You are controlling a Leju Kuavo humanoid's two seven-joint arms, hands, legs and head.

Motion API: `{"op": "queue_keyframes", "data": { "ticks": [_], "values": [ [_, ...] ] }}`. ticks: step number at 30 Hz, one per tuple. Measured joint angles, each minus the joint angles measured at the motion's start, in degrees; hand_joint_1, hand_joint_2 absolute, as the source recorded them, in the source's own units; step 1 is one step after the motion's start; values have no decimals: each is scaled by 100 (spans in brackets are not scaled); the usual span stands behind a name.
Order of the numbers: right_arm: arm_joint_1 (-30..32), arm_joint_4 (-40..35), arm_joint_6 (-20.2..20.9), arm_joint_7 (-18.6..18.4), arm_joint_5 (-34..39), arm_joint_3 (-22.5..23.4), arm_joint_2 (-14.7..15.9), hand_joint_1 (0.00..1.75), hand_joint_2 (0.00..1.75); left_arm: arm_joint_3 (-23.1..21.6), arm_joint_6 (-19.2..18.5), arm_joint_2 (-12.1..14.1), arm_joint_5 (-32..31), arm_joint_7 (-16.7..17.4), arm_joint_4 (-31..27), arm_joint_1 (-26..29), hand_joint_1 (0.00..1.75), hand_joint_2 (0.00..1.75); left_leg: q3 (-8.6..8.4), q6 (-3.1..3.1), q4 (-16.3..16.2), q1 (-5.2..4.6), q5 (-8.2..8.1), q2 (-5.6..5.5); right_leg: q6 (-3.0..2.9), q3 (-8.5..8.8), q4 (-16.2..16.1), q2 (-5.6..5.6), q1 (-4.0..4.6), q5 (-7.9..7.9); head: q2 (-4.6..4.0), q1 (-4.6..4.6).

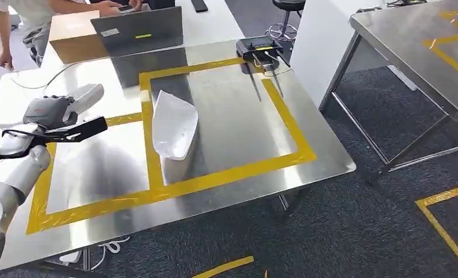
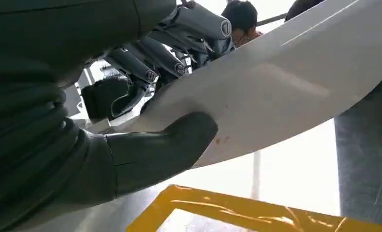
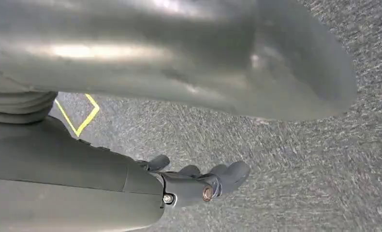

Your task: Take the parts from the cabinet and place them on the table.

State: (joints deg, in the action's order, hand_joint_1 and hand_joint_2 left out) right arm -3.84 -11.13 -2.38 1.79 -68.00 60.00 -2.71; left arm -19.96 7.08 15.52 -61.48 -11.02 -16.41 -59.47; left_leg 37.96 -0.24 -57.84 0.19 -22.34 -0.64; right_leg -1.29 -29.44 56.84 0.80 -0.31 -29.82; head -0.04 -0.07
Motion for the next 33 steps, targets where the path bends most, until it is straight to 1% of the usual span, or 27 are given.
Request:
{"op": "queue_keyframes", "data": {
  "ticks": [1,2,3,4,5,7,8,11,13,14,16,19,21,22,23,24,25,26,27,28,29,30,31,32,33],
  "values": [
    [-2,0,-2,2,-2,0,0,0,0,9,-11,11,-9,-2,2,2,0,175,4,18,-1,-6,-11,-9,-29,12,-28,-5,-2,-19,0,0],
    [-5,0,-2,4,-11,0,0,0,0,22,9,24,-28,-13,0,2,0,0,3,21,-4,-13,-13,-11,-48,17,-40,-16,-3,-32,0,0],
    [-5,0,-2,7,-20,0,0,0,0,48,37,31,-44,-13,0,2,0,0,-3,30,-4,-19,-18,-14,-42,22,-43,-19,-9,-36,0,-2],
    [-5,0,-2,9,-26,0,0,0,0,68,46,35,-74,-13,0,0,0,0,-7,33,-7,-26,-18,-15,-23,25,-44,-23,-15,-38,0,0],
    [-6,0,-2,7,-33,0,0,0,0,76,46,39,-94,-46,-2,-4,0,0,-8,36,-10,-31,-16,-15,16,27,-44,-25,-21,-37,0,-2],
    [-7,2,-4,7,-35,0,-2,0,0,120,46,37,-90,-94,-9,-13,0,0,-11,40,-20,-36,-14,-13,149,29,-49,-26,-35,-39,0,-2],
    [-7,2,-4,7,-35,0,-4,0,0,148,35,33,-87,-107,-15,-23,0,0,-15,42,-20,-36,-13,-10,170,31,-50,-25,-37,-34,0,-2],
    [-5,2,0,24,-42,0,-4,0,0,157,40,-24,-173,-39,-20,-82,0,0,-36,46,-17,-35,-1,-8,185,44,-49,-25,-33,-25,0,-2],
    [-6,2,2,44,-52,0,-4,0,0,153,136,-68,-315,77,-22,-95,0,0,-56,42,-15,-33,1,-5,187,60,-47,-25,-31,-24,0,-4],
    [-6,2,2,44,-59,0,-7,0,0,151,212,-92,-382,122,-24,-98,0,0,-61,45,-22,-43,-3,-6,197,70,-50,-24,-47,-19,0,-4],
    [-6,2,4,50,-83,0,-9,0,0,151,304,-125,-450,164,-35,-109,0,0,-69,47,-22,-43,-8,-5,204,77,-49,-24,-54,-23,0,-4],
    [-6,2,2,59,-83,0,-15,0,0,151,337,-149,-468,177,-50,-131,0,0,-70,59,-28,-60,-21,-5,219,82,-50,-23,-63,-31,0,-4],
    [-7,2,2,59,-83,0,-20,0,0,151,337,-160,-479,179,-50,-140,0,0,-70,78,-34,-73,-40,-6,237,87,-51,-23,-74,-42,0,-4],
    [-7,2,2,59,-83,0,-24,0,0,151,337,-160,-483,179,-52,-145,0,0,-69,91,-35,-81,-49,-6,253,90,-61,-23,-83,-44,0,-4],
    [-13,2,4,59,-83,0,-26,0,0,149,337,-160,-483,179,-61,-157,0,0,-88,106,-1,-61,-48,-7,281,104,-68,-24,-70,-57,0,-4],
    [-10,2,2,61,-83,0,-26,0,0,149,339,-168,-483,181,-83,-157,0,0,-142,133,55,-21,-29,11,297,106,11,-32,-87,-90,0,-7],
    [-12,2,2,61,-85,0,-28,0,0,149,347,-173,-483,181,-92,-178,0,0,-163,163,63,-19,-44,21,302,-3,242,-48,-72,-208,0,9],
    [-18,2,2,61,-83,0,-31,0,0,149,350,-173,-483,181,-96,-192,0,0,-167,172,58,-20,-49,29,312,-217,626,-51,-74,-401,0,13],
    [-17,2,2,61,-85,-2,-31,0,0,149,352,-186,-483,181,-96,-190,0,175,-167,186,56,-26,-60,33,320,-520,1157,-51,-77,-628,0,11],
    [-7,2,2,59,-85,0,-31,0,0,149,352,-199,-483,184,-94,-181,0,175,-166,184,48,-29,-61,35,326,-817,1641,-50,-74,-780,0,11],
    [6,4,2,59,-83,0,-33,0,0,149,354,-212,-483,184,-94,-169,0,175,-166,180,38,-28,-63,38,331,-1029,1935,-51,-76,-805,0,13],
    [11,7,4,59,-83,0,-33,0,0,146,363,-221,-492,184,-94,-163,0,175,-167,169,19,-23,-70,37,330,-1076,1873,-52,-86,-648,0,11],
    [9,7,4,61,-83,0,-33,0,0,146,391,-230,-516,179,-94,-163,0,175,-167,147,-10,-15,-85,37,329,-983,1560,-54,-96,-381,0,13],
    [5,7,2,63,-83,0,-33,0,0,146,421,-236,-535,179,-94,-166,0,175,-167,118,-46,-1,-105,37,328,-785,1066,-58,-107,-72,0,13],
    [3,7,2,68,-85,0,-28,0,0,146,457,-245,-564,177,-96,-172,0,175,-164,77,-98,14,-134,37,325,-532,483,-70,-122,226,0,11]
  ]
}}
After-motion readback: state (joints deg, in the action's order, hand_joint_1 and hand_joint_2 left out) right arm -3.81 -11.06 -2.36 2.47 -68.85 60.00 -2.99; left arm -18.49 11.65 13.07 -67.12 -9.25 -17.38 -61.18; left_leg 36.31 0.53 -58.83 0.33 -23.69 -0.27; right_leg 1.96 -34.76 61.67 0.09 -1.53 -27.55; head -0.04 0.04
